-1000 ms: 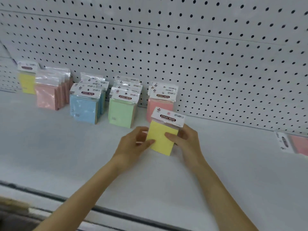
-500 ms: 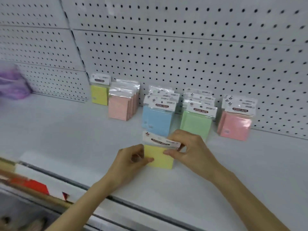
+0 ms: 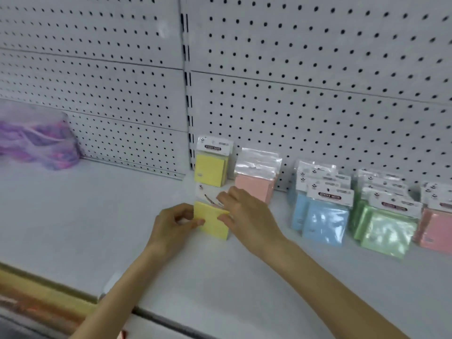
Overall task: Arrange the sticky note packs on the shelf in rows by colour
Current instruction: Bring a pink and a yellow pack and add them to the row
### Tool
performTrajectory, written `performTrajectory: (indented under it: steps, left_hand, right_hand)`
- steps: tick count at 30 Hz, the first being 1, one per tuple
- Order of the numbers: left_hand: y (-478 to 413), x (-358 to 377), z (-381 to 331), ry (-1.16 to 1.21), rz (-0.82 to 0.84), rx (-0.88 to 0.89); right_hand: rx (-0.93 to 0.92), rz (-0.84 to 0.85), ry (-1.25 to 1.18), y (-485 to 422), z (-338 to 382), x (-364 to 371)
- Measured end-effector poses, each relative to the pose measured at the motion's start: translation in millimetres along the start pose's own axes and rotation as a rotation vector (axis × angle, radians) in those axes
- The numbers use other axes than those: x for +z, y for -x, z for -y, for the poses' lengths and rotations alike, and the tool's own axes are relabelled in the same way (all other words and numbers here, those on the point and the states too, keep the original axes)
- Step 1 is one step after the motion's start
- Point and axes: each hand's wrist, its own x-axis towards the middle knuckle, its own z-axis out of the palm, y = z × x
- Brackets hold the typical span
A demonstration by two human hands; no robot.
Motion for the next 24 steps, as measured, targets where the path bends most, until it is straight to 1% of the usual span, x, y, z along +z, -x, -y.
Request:
performTrajectory:
  steps: [5, 8, 10, 13, 19, 21, 24]
  left_hand:
    - [-43, -16, 15, -0.018, -0.048, -0.005]
    - [-69, -14, 20, -0.016, -0.103, -0.019]
    - [-82, -10, 23, -0.026, -0.142, -0.033]
    - [-96, -5, 26, -0.019, -0.193, -0.055]
    - [-111, -3, 26, 0.064, -0.269, -0.043]
    - [-112, -5, 28, 0.092, -0.3, -0.048]
    - [-114, -7, 29, 0.103, -0.3, -0.058]
  right_hand:
    - [-0.019, -0.098, 0.217, -53, 1, 23]
    - [-0.018, -0.07, 0.346, -82, -1, 27]
    - [-0.021, -0.015, 0.426, -96, -1, 26]
    - [-0.018, 0.012, 0.403, -110, -6, 26]
    - [0.159, -0.007, 0.235, -132, -16, 28]
    - [0.179, -0.004, 0.254, -136, -15, 30]
    - [0.144, -0.027, 0.377, -142, -14, 35]
